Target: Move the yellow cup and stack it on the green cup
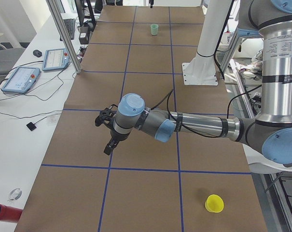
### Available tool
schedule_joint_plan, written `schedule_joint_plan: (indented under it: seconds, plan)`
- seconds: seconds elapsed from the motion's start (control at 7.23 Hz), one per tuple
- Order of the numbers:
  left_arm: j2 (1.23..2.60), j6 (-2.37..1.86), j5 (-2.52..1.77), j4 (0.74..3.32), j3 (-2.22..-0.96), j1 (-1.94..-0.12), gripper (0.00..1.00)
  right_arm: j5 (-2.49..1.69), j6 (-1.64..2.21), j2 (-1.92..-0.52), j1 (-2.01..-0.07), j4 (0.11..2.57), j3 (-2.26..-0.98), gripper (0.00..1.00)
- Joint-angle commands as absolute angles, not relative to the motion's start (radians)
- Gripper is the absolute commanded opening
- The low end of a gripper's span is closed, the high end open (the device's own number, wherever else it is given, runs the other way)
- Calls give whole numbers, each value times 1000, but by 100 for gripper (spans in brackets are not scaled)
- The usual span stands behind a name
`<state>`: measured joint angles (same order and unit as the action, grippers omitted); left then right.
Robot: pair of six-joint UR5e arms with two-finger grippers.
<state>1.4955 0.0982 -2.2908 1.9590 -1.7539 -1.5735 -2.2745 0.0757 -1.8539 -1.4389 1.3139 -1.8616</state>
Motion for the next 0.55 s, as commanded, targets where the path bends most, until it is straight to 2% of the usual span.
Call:
schedule_joint_plan:
  seconds: [0.0,0.14,0.42]
  plan:
    - [1490,59,-2289,1994,-1764,-1572,100,-2275,87,-1868,-1437,1244,-1859,100]
    - [1486,-46,-2272,2011,-1793,-1572,100,-2275,87,-1868,-1437,1243,-1859,100]
    - [1369,-228,-2168,2034,-1935,-1571,100,-2275,84,-1870,-1437,1241,-1859,100]
